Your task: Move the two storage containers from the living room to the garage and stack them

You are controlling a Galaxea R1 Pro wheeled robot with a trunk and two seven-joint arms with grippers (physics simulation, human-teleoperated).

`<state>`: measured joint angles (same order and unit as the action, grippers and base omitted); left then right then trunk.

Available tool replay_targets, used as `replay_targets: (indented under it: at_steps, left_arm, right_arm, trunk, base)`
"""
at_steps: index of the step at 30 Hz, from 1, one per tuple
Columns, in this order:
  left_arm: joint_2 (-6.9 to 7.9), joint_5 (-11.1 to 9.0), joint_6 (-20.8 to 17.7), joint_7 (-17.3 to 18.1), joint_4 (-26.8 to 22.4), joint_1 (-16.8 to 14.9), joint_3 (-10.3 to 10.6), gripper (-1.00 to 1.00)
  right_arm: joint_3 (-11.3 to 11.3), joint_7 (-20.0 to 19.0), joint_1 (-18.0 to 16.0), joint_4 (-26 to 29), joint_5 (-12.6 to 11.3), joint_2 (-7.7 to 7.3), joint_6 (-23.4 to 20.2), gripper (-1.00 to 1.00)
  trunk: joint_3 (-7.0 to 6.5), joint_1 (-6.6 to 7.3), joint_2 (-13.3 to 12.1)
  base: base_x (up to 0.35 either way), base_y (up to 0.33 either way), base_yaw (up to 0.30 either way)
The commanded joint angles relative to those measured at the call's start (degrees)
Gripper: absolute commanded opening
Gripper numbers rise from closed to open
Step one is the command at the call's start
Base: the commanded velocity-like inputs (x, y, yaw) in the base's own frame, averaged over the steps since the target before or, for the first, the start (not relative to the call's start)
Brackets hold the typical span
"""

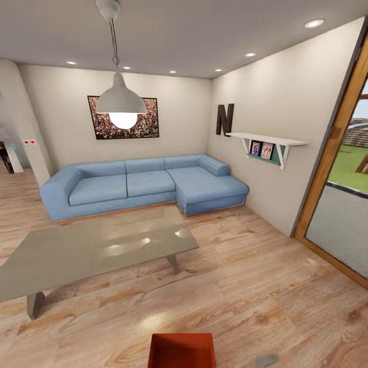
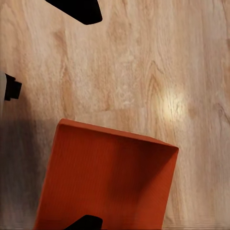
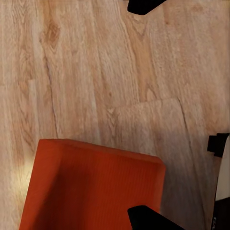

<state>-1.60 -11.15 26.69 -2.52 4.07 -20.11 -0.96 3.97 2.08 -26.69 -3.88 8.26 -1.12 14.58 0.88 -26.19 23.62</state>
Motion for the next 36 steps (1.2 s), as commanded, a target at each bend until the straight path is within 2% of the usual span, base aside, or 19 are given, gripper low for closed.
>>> replay_targets:
  at_steps: [1, 4, 9, 36]
  left_arm:
    - [-0.35, 0.00, 0.38, -0.13, 0.23, -0.05, -0.10, 1.00]
    - [-1.31, 0.00, 0.33, -0.18, 0.20, 0.11, -0.10, 1.00]
    - [-2.88, -0.16, 0.30, -0.21, 0.15, 0.16, -0.17, 1.00]
    - [-2.83, -0.01, 0.29, -0.27, 0.17, 0.14, -0.27, 1.00]
  right_arm:
    - [0.35, 0.21, -0.09, -0.25, 0.26, 0.34, 0.36, 1.00]
    - [0.41, 0.21, 0.08, -0.26, 0.26, 1.25, 0.36, 1.00]
    - [0.42, 0.18, 0.23, -0.31, 0.26, 1.43, 0.36, 1.00]
    - [0.58, 0.30, 0.50, -0.25, 0.94, 1.39, 0.32, 1.00]
  trunk:
    - [0.09, -0.03, 0.11]
    - [0.09, -0.03, 0.11]
    - [0.09, -0.03, 0.11]
    - [0.09, -0.03, 0.11]
  base:
    - [0.000, 0.000, 0.000]
    - [0.000, 0.000, 0.000]
    - [0.000, 0.000, 0.000]
    - [0.000, 0.000, 0.000]
